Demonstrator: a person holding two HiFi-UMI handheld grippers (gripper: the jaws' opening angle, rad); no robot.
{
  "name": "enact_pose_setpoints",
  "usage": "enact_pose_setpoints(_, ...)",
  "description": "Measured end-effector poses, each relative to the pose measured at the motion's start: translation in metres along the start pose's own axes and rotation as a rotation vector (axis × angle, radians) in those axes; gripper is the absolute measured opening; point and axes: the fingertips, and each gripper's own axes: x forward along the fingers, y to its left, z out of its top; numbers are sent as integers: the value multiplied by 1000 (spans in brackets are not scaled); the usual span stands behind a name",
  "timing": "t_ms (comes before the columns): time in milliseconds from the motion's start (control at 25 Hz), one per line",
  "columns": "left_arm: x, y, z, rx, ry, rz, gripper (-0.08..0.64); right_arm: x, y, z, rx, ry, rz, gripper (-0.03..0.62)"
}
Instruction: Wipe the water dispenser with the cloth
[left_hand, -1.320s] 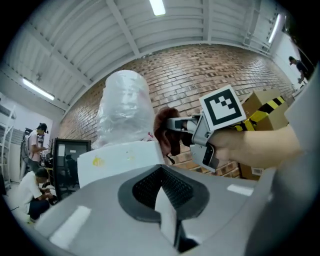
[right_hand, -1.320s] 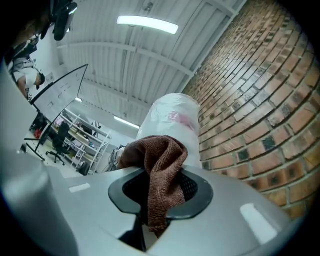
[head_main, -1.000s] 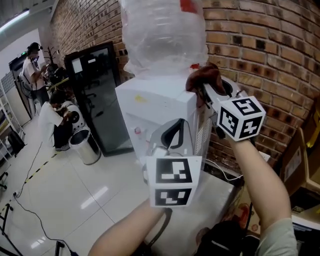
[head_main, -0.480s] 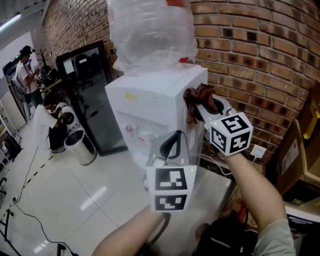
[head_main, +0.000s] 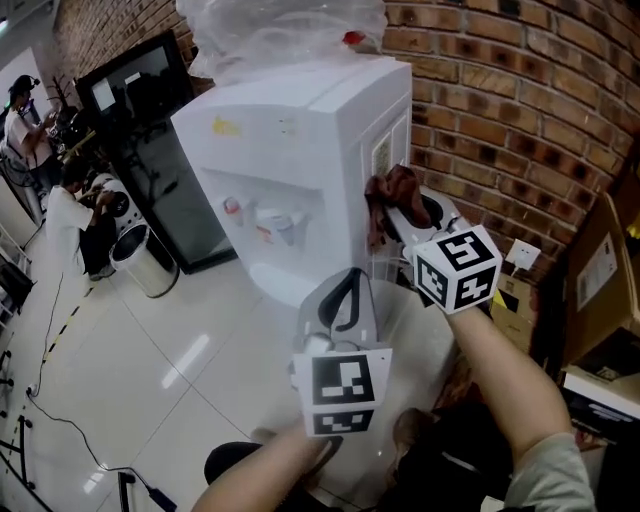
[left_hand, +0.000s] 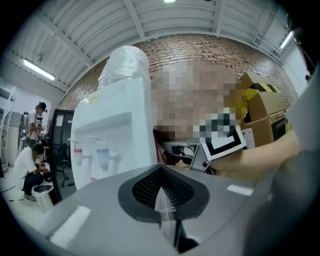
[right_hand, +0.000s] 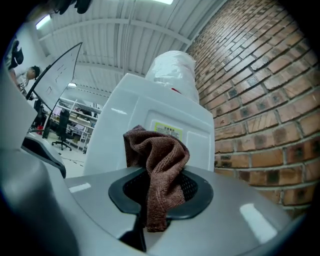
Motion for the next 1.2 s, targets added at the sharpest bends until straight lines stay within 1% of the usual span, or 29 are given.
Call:
enact_pose_setpoints(120, 3, 0, -21, -21, 26, 4, 0, -1, 3, -26, 26, 39, 2, 92)
enact_pose_setpoints(280, 6, 6, -50, -46, 64, 47, 0, -5, 8, -63, 56, 97, 3, 92)
enact_pose_setpoints(400, 9, 11, -68, -41, 88, 97, 0, -7, 13, -93, 56, 147, 14, 92)
enact_pose_setpoints(480, 9, 14, -77, -33, 86, 151, 0, -9, 15, -113, 51, 177, 23, 92)
enact_pose_setpoints(600, 7, 17, -92, -50, 84, 230, 0, -12, 19, -138, 41, 200, 39, 91)
enact_pose_setpoints(680, 8, 14, -104, -59, 96, 254, 0, -13, 19, -152, 39, 220, 49, 91)
enact_pose_setpoints(800, 12, 9, -126, -61, 122, 271, 0, -15, 24, -181, 39, 288, 76, 91)
enact_pose_setpoints(880, 13, 8, -141, -65, 143, 286, 0, -18, 30, -207, 43, 354, 104, 92)
enact_pose_setpoints(1000, 14, 8, -170, -81, 183, 312, 0, -23, 39, -243, 83, 446, 143, 92)
enact_pose_setpoints(1200, 14, 10, -235, -99, 298, 361, 0, -25, 42, -291, 159, 542, 164, 92)
